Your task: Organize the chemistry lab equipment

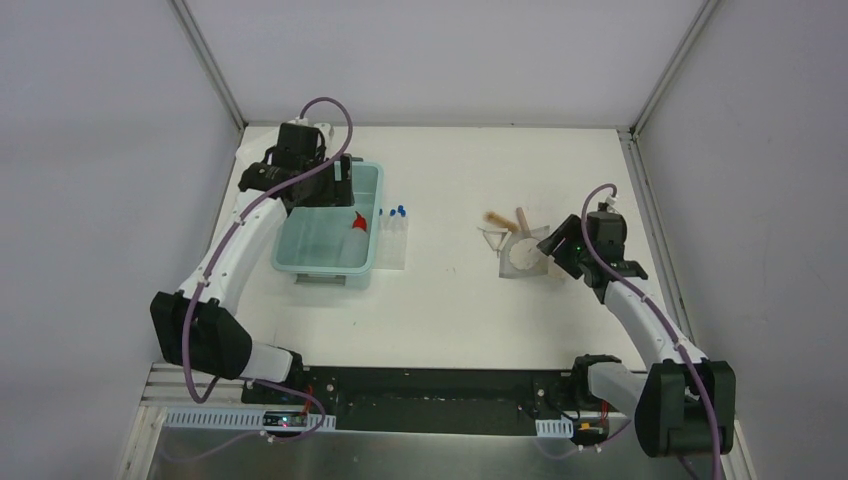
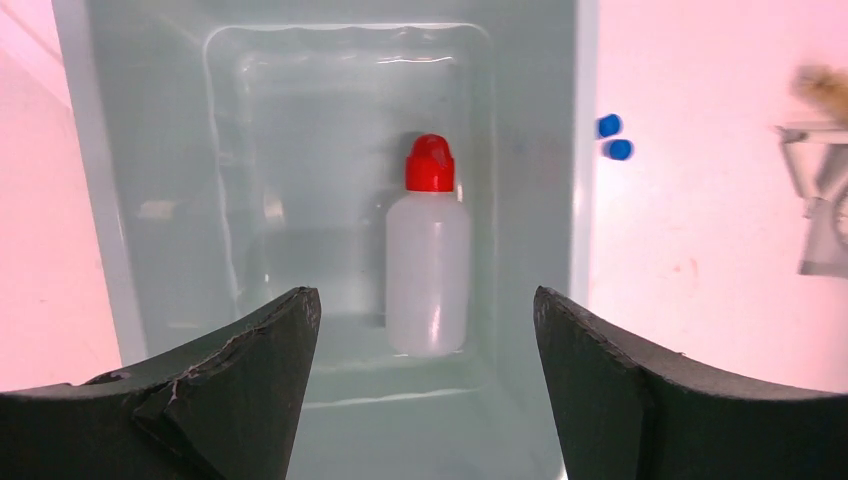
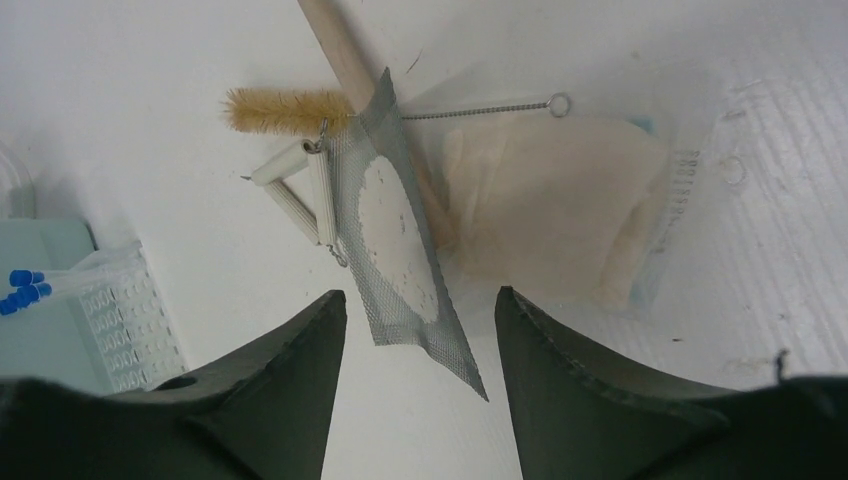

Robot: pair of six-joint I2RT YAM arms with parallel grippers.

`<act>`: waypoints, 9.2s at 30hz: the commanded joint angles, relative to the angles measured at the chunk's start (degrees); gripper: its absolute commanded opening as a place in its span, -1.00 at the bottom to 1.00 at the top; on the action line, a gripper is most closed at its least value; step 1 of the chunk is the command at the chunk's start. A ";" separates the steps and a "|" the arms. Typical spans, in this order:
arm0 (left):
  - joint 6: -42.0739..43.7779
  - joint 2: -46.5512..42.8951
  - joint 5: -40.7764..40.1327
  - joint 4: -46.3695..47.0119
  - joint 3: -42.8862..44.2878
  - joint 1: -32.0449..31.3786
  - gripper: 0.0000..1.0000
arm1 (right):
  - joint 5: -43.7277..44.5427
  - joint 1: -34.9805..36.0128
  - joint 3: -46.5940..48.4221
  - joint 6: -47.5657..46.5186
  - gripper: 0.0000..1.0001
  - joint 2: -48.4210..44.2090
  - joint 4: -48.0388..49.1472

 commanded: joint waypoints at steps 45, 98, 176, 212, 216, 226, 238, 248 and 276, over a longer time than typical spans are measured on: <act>-14.01 -13.23 19.59 7.30 -1.02 0.26 0.64 | -3.34 2.14 8.18 -4.05 -1.00 -12.13 -5.71; -44.42 -1.15 41.44 61.01 -10.63 -17.40 0.68 | -8.99 18.98 5.51 21.15 -1.00 -17.52 30.68; 3.87 4.45 27.07 -5.22 -4.75 12.78 -0.91 | 19.81 10.95 6.69 7.38 0.92 -11.72 -10.03; -0.28 -6.44 3.95 -4.72 -4.13 11.96 0.98 | 15.36 -3.29 1.17 4.76 0.81 0.00 -12.52; 0.08 -9.62 1.59 -4.52 -4.78 11.92 0.98 | 11.03 -5.79 1.60 4.32 0.72 4.97 -9.46; 0.82 -12.82 -0.32 -3.76 -5.85 11.96 0.98 | 5.00 -5.81 3.42 4.51 0.46 14.27 -4.44; 1.34 -13.34 -0.45 -2.36 -7.09 11.92 0.98 | 3.62 -5.79 4.83 4.95 -0.24 19.27 -4.26; -0.07 -18.05 -3.93 0.68 -9.46 11.94 0.98 | 2.65 -5.72 4.55 5.28 -1.00 15.00 -4.30; -19.00 -20.15 18.88 36.89 -16.16 -16.66 0.87 | 5.20 28.05 18.15 11.44 -1.00 -0.62 5.06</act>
